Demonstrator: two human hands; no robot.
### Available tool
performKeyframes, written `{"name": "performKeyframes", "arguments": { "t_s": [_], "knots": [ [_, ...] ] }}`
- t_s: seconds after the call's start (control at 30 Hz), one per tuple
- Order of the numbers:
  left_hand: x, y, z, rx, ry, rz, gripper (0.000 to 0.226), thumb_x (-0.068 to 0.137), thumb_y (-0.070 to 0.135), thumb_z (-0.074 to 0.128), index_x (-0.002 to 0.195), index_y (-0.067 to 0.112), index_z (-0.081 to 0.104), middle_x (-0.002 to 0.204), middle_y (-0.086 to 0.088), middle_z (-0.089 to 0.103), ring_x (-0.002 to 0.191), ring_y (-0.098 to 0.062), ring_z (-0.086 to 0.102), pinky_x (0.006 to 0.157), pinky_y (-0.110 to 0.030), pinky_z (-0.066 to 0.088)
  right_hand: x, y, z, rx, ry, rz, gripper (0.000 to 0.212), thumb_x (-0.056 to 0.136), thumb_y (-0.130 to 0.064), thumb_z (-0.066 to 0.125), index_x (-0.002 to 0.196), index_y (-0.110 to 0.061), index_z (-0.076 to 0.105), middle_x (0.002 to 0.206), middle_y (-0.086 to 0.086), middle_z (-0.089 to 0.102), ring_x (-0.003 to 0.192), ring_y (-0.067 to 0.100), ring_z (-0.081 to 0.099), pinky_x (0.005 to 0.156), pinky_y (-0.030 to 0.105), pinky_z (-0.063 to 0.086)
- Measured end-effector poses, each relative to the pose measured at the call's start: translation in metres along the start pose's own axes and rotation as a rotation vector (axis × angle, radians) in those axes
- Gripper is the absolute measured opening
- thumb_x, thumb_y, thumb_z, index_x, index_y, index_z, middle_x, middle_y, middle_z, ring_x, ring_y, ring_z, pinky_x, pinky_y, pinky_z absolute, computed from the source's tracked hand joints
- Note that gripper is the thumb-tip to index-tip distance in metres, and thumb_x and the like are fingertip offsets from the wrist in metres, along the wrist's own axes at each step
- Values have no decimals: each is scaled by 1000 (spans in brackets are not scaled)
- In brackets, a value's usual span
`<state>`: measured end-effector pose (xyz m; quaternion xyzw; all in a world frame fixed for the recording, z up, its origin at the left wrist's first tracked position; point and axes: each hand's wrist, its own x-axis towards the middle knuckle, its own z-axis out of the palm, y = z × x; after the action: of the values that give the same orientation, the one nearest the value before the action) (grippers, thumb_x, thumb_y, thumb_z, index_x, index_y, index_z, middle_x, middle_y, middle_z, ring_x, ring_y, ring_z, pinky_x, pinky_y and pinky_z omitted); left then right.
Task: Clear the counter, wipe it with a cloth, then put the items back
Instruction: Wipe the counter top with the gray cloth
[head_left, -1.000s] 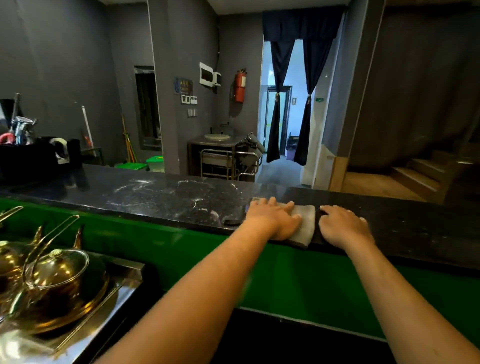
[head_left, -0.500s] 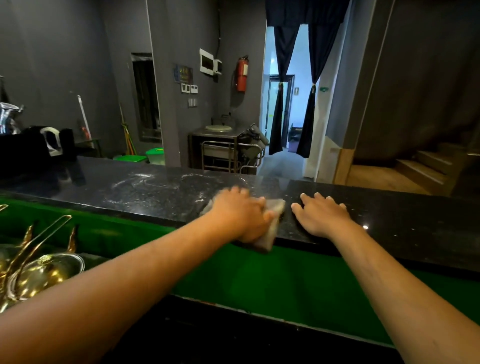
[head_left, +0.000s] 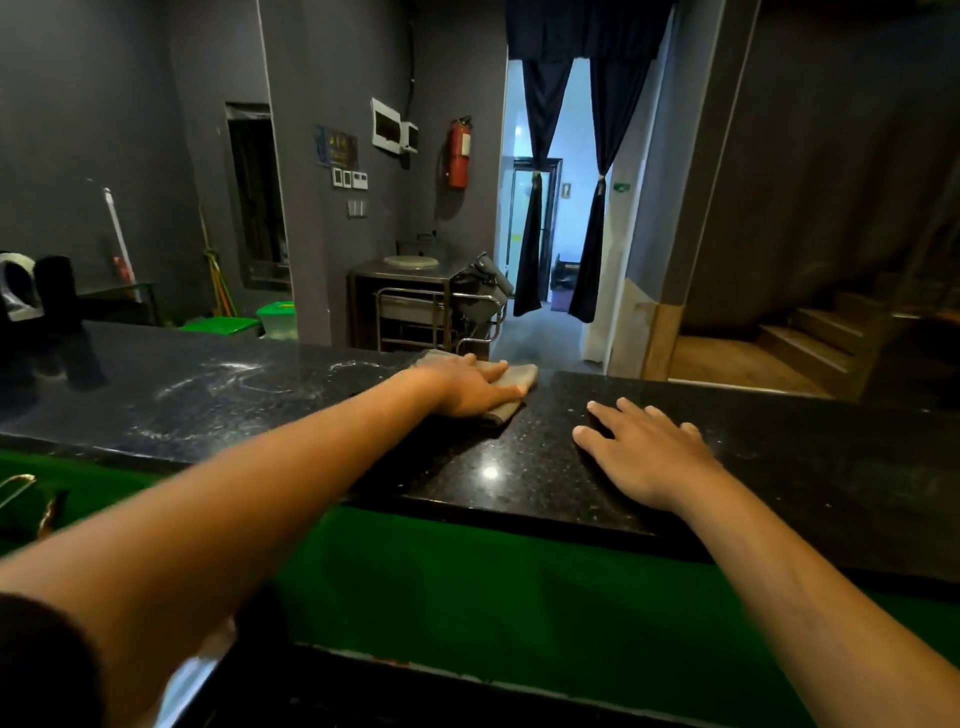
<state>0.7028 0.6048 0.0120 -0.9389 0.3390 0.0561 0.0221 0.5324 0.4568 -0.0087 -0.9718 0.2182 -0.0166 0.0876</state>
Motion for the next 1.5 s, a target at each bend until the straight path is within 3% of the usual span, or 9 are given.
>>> {"name": "performKeyframes", "arguments": {
  "t_s": [0.17, 0.37, 0.43, 0.5, 0.7, 0.9, 1.03, 1.23, 1.5],
  "knots": [
    [-33, -2, 18, -5, -7, 343, 66, 96, 69, 20, 155, 49, 0, 168, 1, -1, 154, -22, 1, 122, -59, 4, 6, 2, 4, 1, 10, 3, 62, 98, -62, 23, 155, -38, 17, 165, -1, 10, 151, 25, 8, 118, 54, 9],
    [56, -15, -6, -119, -71, -20, 63, 100, 66, 13, 157, 43, 3, 168, -4, 8, 152, -35, 10, 121, -61, 7, 1, 1, 1, 34, 4, 5, 60, 99, -61, 24, 154, -39, 19, 165, -4, 10, 151, 23, 8, 119, 53, 8],
    [87, -17, -3, -93, -119, -47, 80, 83, 80, 8, 156, 47, 5, 168, -5, 11, 151, -37, 14, 118, -67, 10, 1, 0, 1, 33, 11, 3, 60, 99, -61, 24, 154, -39, 20, 165, -4, 11, 151, 23, 8, 120, 53, 9],
    [87, -5, 1, -78, -79, -75, 77, 88, 76, 13, 158, 42, 6, 167, -8, 12, 151, -38, 13, 118, -66, 9, 2, 0, 1, 29, 18, 7, 60, 99, -61, 25, 154, -39, 21, 164, -4, 12, 151, 23, 10, 119, 53, 10],
    [8, 19, 15, -33, 14, 333, 62, 101, 63, 16, 158, 41, 5, 168, -3, 6, 153, -29, 5, 118, -61, 4, 5, 0, 3, 9, 34, 14, 61, 99, -60, 25, 154, -36, 20, 164, -3, 13, 151, 23, 11, 119, 53, 12],
    [58, 2, -4, -105, -38, -82, 57, 105, 54, 18, 157, 41, -1, 168, -8, 6, 152, -39, 7, 120, -64, 7, 2, 0, 1, 32, 23, 23, 58, 99, -58, 26, 153, -39, 23, 164, -3, 14, 150, 23, 12, 119, 53, 11],
    [26, 30, -1, -31, -35, -32, 64, 105, 52, 26, 160, 31, 3, 167, -10, 7, 152, -39, 8, 120, -61, 9, 4, 1, 2, 34, 47, 22, 57, 99, -57, 26, 153, -38, 25, 163, -4, 17, 149, 23, 15, 117, 53, 15],
    [-100, 27, 37, -53, 92, 241, 61, 101, 62, 13, 158, 41, 4, 168, -3, 6, 154, -29, 7, 123, -50, 6, 2, -2, 2, 21, 71, 30, 52, 101, -49, 25, 152, -36, 29, 162, -3, 22, 147, 26, 22, 116, 52, 20],
    [-92, 10, 13, -79, 48, -157, 56, 105, 53, 17, 158, 39, 6, 168, -6, 1, 153, -35, 8, 122, -53, 6, -27, -21, -11, 27, 182, 9, 49, 100, -49, 40, 143, -27, 48, 148, 5, 48, 132, 30, 45, 103, 43, 40]
  ]
}}
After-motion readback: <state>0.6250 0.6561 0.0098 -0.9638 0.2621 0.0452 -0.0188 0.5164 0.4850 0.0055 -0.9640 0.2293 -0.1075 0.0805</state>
